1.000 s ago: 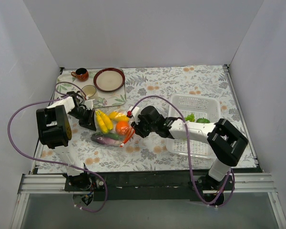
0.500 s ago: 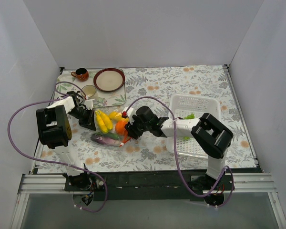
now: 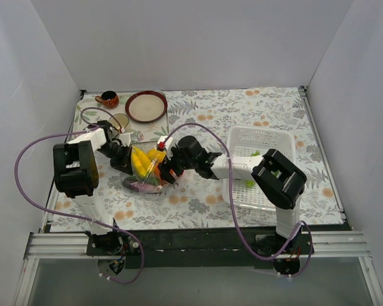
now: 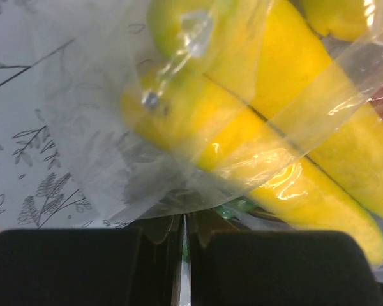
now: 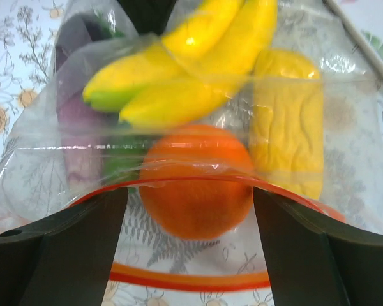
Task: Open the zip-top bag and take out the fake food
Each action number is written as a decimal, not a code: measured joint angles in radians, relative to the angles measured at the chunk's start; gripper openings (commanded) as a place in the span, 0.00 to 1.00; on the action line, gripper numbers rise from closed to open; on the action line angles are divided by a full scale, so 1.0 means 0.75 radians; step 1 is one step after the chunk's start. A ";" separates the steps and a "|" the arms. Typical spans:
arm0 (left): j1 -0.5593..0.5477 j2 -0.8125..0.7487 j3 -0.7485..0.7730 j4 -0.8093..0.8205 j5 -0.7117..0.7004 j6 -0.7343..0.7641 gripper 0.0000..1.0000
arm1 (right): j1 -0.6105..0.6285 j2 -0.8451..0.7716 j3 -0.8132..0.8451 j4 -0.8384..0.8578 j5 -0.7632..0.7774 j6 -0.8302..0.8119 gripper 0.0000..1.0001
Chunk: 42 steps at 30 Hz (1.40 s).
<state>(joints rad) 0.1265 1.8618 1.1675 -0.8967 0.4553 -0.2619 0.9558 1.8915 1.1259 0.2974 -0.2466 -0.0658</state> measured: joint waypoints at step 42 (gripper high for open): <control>-0.103 -0.001 0.200 -0.081 0.084 -0.043 0.00 | -0.236 -0.865 -0.384 -0.129 0.586 0.053 0.01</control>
<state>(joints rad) 0.0494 1.8610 1.3174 -0.9577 0.5186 -0.2939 0.7788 1.2430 0.8379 0.2008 0.1928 -0.0257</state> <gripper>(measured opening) 0.010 0.818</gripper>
